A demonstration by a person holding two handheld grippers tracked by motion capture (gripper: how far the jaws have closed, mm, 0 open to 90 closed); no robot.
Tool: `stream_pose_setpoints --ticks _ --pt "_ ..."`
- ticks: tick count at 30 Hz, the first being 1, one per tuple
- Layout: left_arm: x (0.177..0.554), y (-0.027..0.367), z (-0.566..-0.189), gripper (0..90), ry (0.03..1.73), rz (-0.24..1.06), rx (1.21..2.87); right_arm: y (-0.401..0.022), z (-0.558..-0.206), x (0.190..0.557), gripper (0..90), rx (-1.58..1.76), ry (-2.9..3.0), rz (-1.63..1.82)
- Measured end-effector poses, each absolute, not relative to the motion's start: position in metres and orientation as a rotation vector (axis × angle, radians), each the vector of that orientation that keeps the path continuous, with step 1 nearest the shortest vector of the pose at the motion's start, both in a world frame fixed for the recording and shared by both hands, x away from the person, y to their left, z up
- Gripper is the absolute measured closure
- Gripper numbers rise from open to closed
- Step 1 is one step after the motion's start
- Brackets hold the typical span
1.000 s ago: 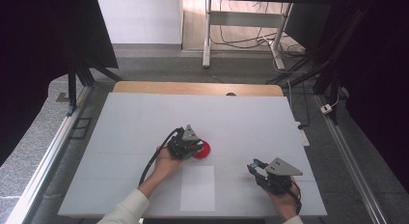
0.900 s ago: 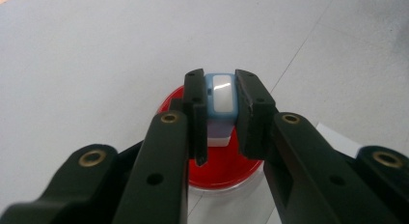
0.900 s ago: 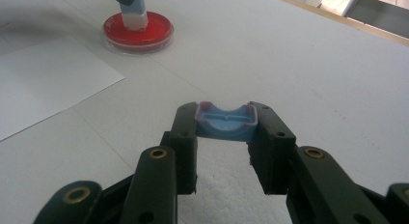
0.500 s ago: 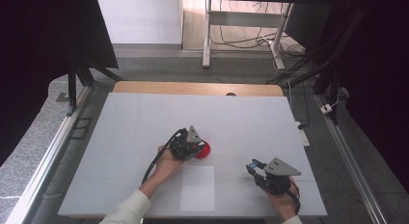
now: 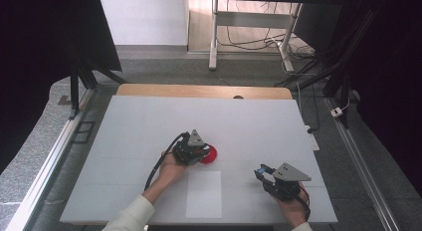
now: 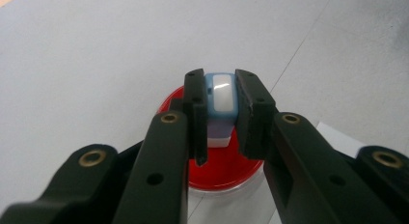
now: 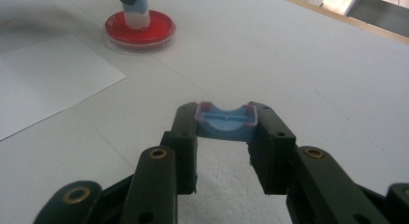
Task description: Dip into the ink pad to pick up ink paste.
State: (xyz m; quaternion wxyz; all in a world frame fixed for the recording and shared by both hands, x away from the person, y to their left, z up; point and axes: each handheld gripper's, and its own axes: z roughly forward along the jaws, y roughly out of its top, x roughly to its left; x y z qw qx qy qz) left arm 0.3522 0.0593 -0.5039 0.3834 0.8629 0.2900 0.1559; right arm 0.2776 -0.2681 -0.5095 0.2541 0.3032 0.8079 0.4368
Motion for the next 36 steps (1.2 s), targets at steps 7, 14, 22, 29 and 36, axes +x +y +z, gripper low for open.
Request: stream_pose_setpoints --ticks 7,14,22,29,36 --pt "0.351 0.059 -0.498 75.8 0.734 0.416 2.188 -0.268 -0.509 0.278 64.5 0.819 2.196 1.183" --pt "0.342 0.058 -0.469 75.7 0.689 0.447 2.118 -0.270 -0.509 0.279 64.5 0.820 2.189 1.194" --pt "0.354 0.068 -0.480 75.6 0.761 0.393 2.118 -0.269 -0.509 0.278 64.5 0.820 2.192 1.189" --pt "0.364 0.074 -0.494 75.6 0.811 0.373 2.135 -0.270 -0.509 0.279 64.4 0.818 2.193 1.190" --pt "0.365 0.070 -0.498 75.6 0.797 0.370 2.163 -0.270 -0.509 0.279 64.4 0.821 2.192 1.189"
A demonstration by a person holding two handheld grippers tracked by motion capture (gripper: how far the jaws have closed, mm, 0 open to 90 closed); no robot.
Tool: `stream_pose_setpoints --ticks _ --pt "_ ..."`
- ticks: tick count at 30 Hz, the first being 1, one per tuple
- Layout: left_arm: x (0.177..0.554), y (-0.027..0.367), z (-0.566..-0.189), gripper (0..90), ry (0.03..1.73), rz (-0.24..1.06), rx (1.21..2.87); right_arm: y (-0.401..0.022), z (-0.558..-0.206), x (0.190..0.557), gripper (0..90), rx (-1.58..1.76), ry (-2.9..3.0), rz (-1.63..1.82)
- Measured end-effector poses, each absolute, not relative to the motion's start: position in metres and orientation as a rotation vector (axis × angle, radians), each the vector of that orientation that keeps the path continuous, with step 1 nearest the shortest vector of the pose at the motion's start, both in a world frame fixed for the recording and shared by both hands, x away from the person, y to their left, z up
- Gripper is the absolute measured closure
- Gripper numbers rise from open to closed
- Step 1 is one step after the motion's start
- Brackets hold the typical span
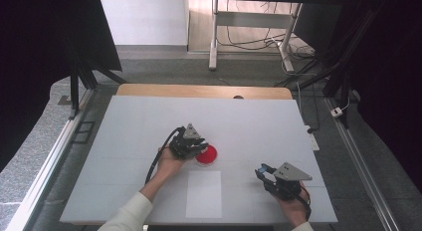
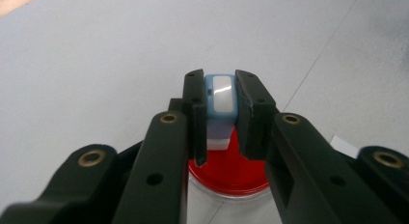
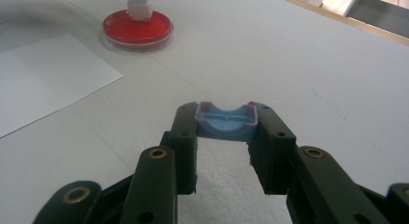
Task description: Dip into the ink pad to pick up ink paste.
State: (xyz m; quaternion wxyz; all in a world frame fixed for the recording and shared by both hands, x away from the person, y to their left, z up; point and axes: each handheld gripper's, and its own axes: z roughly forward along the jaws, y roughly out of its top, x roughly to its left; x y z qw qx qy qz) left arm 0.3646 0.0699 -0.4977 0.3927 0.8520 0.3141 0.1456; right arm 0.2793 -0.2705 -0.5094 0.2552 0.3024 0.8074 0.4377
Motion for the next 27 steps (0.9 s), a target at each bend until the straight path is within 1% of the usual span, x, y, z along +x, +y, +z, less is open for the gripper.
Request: stream_pose_setpoints --ticks 13,23,27 --pt "0.3658 0.0648 -0.5018 75.8 0.798 0.385 2.177 -0.2695 -0.5096 0.2788 64.4 0.823 2.202 1.180" --pt "0.3604 0.0615 -0.5049 75.9 0.786 0.438 2.175 -0.2678 -0.5100 0.2782 64.4 0.816 2.207 1.175" --pt "0.3603 0.0654 -0.5063 76.0 0.791 0.419 2.161 -0.2682 -0.5100 0.2782 64.4 0.821 2.203 1.182"
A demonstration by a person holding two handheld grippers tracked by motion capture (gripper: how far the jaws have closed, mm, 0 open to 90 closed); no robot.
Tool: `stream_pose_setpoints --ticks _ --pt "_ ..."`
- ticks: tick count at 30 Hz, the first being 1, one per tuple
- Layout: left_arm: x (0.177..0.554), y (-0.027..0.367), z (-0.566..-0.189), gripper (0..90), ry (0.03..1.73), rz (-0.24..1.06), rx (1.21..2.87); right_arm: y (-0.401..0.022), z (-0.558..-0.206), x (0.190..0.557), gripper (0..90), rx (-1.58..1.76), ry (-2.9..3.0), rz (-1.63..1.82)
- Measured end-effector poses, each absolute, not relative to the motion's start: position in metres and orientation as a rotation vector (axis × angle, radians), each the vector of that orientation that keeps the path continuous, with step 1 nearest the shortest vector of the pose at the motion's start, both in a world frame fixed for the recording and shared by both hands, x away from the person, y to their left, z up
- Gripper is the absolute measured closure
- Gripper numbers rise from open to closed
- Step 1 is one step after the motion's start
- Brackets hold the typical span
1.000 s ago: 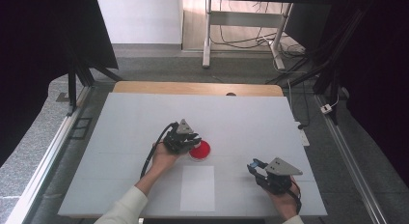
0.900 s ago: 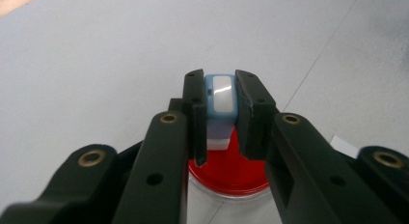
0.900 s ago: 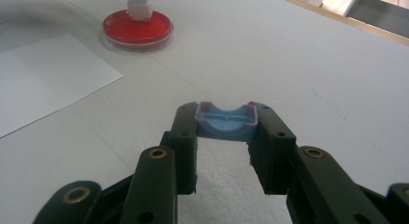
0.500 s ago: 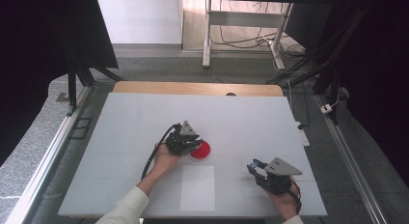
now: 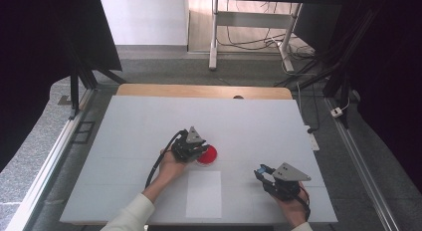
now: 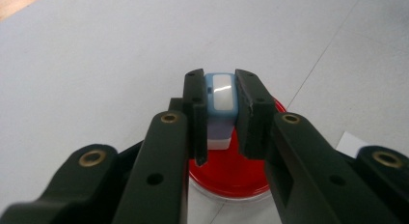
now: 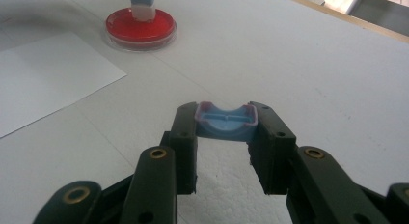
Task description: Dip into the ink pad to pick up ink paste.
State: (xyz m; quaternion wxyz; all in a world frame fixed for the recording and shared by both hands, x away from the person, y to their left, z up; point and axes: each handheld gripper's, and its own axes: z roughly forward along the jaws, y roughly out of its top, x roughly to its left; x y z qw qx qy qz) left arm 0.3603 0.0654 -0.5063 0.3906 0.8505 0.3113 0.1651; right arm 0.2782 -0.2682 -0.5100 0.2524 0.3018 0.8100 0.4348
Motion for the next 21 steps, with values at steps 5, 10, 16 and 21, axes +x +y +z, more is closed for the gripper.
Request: stream_pose_setpoints --ticks 5,10,16,21 --pt "0.3589 0.0662 -0.5075 76.0 0.788 0.426 2.156 -0.2684 -0.5091 0.2774 64.4 0.817 2.201 1.181" --pt "0.3585 0.0632 -0.5070 76.0 0.776 0.445 2.169 -0.2677 -0.5090 0.2774 64.4 0.815 2.201 1.185" --pt "0.3602 0.0630 -0.5065 76.0 0.776 0.435 2.171 -0.2667 -0.5091 0.2772 64.4 0.810 2.205 1.184" --pt "0.3597 0.0628 -0.5065 76.0 0.773 0.440 2.173 -0.2670 -0.5088 0.2770 64.4 0.812 2.205 1.183"
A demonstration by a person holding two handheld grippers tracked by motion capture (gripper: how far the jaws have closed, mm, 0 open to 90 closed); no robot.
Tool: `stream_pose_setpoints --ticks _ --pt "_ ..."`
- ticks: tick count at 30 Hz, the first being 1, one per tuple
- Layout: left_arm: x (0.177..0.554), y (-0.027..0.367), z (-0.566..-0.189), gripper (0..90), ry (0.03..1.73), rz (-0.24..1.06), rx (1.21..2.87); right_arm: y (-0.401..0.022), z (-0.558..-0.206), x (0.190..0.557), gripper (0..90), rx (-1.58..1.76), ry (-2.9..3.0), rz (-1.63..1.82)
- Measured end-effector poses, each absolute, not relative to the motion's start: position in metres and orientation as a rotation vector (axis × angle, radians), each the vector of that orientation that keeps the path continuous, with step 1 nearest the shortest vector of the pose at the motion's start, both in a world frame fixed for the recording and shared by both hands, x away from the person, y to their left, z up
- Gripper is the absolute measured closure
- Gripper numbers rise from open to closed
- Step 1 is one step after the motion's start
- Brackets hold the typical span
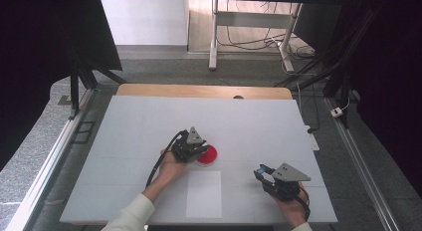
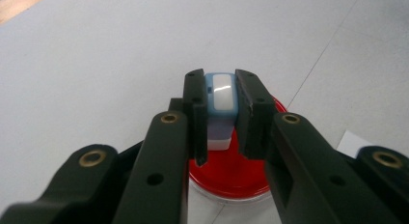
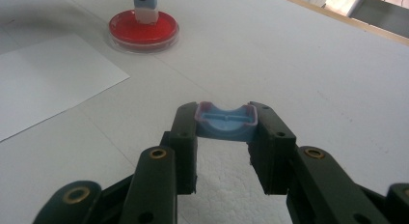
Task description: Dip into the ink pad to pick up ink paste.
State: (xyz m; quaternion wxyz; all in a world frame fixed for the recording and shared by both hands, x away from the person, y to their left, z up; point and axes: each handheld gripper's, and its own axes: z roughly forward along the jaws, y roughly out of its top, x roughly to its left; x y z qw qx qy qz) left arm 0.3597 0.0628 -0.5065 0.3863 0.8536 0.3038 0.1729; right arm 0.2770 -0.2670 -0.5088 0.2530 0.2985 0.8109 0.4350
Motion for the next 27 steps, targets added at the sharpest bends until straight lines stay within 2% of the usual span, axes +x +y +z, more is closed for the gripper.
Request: stream_pose_setpoints --ticks 6,16,27 --pt "0.359 0.062 -0.506 75.9 0.777 0.444 2.176 -0.268 -0.510 0.278 64.4 0.815 2.206 1.181" --pt "0.362 0.073 -0.504 75.7 0.804 0.381 2.111 -0.269 -0.509 0.278 64.4 0.820 2.201 1.183" --pt "0.356 0.074 -0.493 75.6 0.780 0.411 2.086 -0.270 -0.509 0.279 64.4 0.815 2.198 1.183"
